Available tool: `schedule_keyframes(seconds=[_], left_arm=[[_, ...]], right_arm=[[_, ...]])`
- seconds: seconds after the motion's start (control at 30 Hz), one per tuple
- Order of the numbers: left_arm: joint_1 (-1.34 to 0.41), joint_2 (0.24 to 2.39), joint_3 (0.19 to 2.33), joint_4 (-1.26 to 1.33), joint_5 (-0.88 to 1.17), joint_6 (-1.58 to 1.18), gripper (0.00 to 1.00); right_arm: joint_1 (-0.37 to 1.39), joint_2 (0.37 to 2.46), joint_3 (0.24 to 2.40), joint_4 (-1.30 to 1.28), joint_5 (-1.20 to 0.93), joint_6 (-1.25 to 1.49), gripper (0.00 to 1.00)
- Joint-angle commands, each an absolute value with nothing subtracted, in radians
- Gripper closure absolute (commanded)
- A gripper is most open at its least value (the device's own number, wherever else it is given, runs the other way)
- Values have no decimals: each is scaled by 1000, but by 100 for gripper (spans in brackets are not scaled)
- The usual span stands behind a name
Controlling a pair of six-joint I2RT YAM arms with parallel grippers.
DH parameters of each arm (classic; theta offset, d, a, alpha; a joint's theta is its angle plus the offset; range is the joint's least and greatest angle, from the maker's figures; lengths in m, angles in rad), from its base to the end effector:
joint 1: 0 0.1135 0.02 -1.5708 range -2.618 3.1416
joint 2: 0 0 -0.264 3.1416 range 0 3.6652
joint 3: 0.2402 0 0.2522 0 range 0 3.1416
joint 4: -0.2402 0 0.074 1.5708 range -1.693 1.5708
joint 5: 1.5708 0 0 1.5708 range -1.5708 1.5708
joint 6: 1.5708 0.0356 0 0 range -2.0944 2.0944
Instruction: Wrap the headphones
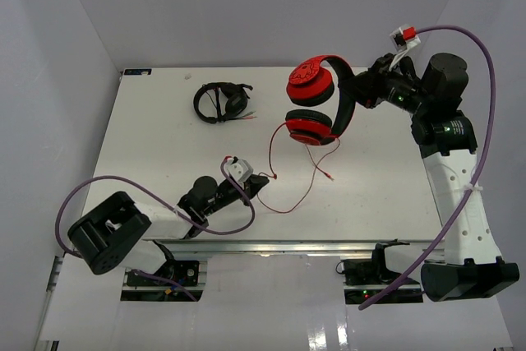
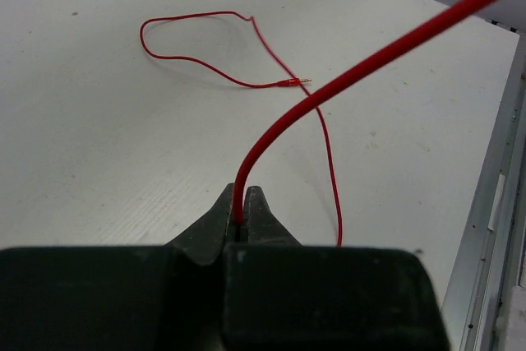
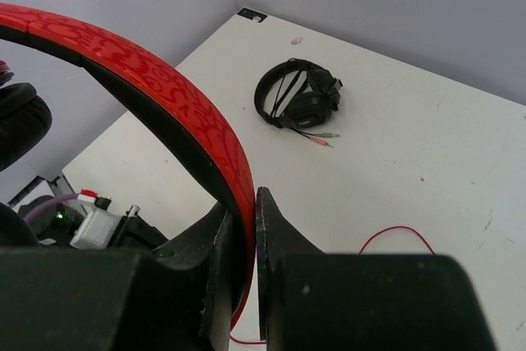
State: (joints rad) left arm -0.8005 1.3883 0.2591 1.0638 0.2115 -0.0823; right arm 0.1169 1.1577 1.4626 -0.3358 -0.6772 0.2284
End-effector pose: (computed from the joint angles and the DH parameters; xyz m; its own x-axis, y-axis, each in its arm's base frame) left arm 0.1615 -0.1772 0.1702 -0.1150 0.0031 -0.9934 0.8410 0.5325 -0.0957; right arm 0.2272 0.0491 0.4829 -0.1913 0.1552 -0.9692 -0.6875 0.6836 0.2452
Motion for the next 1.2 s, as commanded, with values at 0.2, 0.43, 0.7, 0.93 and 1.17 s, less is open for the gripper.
schedule_keyframes(seconds=[0.2,0.43,0.7,0.93,1.17], left_arm=[[-785,1019,284,622,247,-6,100],[-758,1097,408,423,341,66,100],[-519,1212,675,30,370,115,100],[-431,1274,985,-267,359,80,100],[-431,1164,1098,-343,344,89,100]], right_arm=[[127,1163,1405,-393,-776,97,92],[181,1144,1424,-458,-686,-54,92],[198,1105,1446,-642,-742,-392,92],[275,1073,1327,-713,-482,-641,92],[391,1075,1184,-623,-233,-678,92]])
